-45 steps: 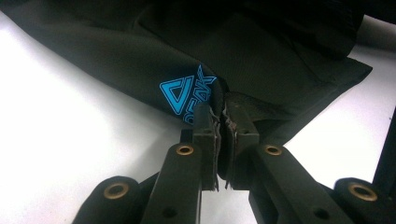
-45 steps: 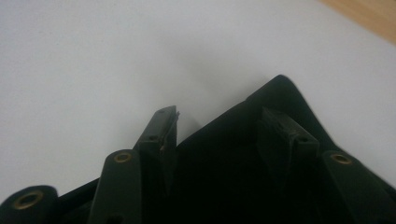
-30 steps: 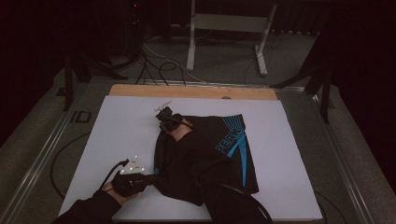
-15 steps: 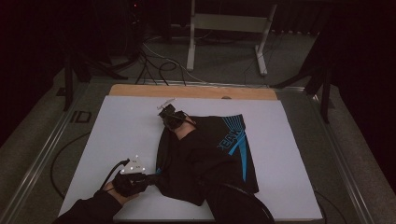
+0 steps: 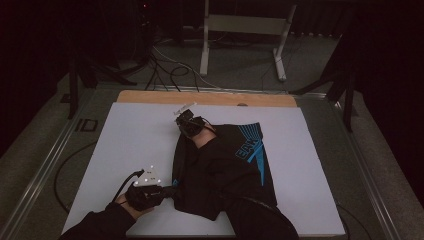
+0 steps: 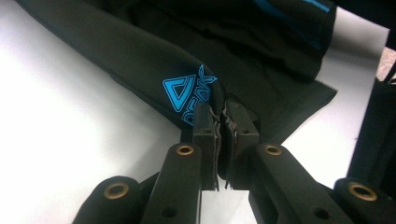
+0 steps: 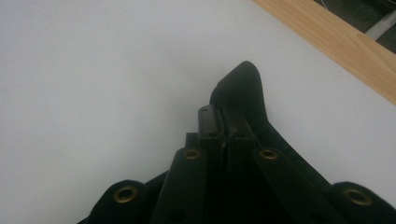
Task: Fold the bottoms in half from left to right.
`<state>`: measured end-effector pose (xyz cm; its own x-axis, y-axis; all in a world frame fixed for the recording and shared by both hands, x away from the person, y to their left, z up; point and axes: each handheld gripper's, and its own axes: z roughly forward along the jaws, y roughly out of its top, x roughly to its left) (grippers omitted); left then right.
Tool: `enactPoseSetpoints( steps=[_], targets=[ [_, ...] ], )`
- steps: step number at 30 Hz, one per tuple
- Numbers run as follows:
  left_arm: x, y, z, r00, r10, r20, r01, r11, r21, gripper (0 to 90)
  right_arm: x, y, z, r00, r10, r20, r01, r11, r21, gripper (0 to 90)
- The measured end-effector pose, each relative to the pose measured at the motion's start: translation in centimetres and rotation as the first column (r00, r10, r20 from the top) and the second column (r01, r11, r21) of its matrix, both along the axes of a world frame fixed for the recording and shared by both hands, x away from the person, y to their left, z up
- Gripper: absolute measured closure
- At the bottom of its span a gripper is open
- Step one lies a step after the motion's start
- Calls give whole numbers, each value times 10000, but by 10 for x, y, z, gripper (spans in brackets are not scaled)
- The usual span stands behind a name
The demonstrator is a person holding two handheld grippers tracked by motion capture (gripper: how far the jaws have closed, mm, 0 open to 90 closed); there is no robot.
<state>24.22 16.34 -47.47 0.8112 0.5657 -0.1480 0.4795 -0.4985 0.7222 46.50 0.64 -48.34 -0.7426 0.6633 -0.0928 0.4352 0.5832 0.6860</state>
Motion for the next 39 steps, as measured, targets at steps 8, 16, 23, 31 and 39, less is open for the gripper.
enactPoseSetpoints(
  steps=[8, 16, 23, 31, 39],
  targets=[
    [0, -3, 10, 9999, -109, -28, 108, 9997, -221, 850, -1, -16, 12, 10000, 47, 1, -47, 9998, 206, 881],
    [3, -16, 20, 9991, -403, 132, 407, 9988, -281, 850, -3, -31, 21, 9998, -168, 87, 165, 9993, 321, 881],
    [6, -28, 28, 9975, -672, 230, 679, 9972, -313, 850, -5, -46, 30, 9993, -248, 262, 237, 9989, 407, 881],
    [7, -42, 33, 9952, -907, 354, 921, 9950, -381, 850, -6, -67, 40, 9981, -448, 431, 432, 9984, 366, 881],
    [8, -56, 41, 9921, -1179, 438, 1196, 9920, -396, 850, -8, -85, 45, 9968, -609, 514, 592, 9976, 348, 881]
  ],
)
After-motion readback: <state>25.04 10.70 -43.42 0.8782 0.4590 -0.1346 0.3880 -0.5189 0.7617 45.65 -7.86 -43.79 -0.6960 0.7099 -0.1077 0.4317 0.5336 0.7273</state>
